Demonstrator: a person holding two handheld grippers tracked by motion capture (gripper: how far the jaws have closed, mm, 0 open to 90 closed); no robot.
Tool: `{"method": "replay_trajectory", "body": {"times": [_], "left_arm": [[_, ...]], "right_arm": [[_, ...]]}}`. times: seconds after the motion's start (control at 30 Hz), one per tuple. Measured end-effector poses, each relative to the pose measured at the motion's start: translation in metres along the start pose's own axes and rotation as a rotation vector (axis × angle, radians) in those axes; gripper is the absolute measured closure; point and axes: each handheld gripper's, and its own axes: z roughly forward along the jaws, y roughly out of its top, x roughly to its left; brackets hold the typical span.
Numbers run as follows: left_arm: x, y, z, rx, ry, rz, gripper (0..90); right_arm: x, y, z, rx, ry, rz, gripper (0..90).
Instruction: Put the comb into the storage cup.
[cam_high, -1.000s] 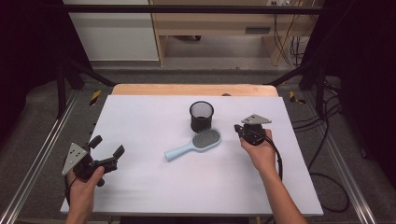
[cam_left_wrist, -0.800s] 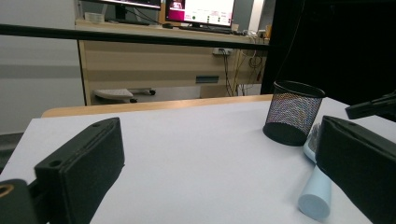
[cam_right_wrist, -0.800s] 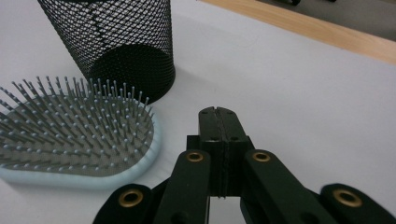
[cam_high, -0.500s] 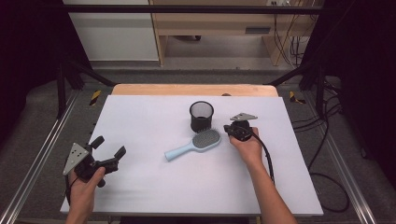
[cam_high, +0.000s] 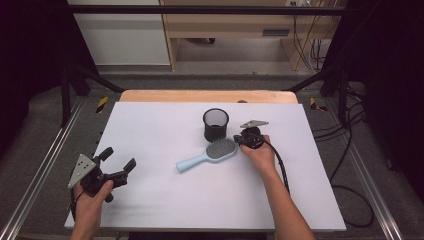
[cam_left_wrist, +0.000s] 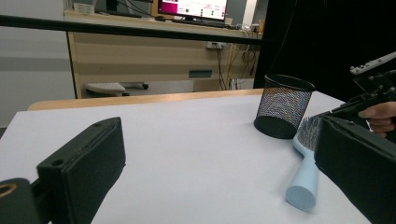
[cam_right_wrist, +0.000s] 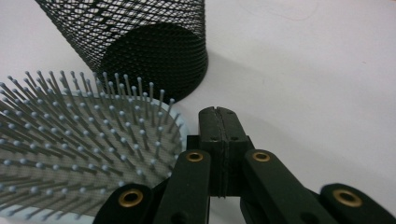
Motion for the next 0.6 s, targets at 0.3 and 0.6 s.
{"method": "replay_trajectory", "body": {"times": [0.3, 0.6], "left_arm": [[-0.002, -0.001, 0.002, 0.029, -0.026, -0.010, 2.2], [-0.006, -0.002, 0.003, 0.052, -0.046, -0.001, 2.3]], "right_arm": [[0.008, -0.003, 0.002, 0.021, 0.025, -0.023, 90.0], [0.048, -0.001, 0.007, 0.024, 0.087, -0.075, 90.0]]}}
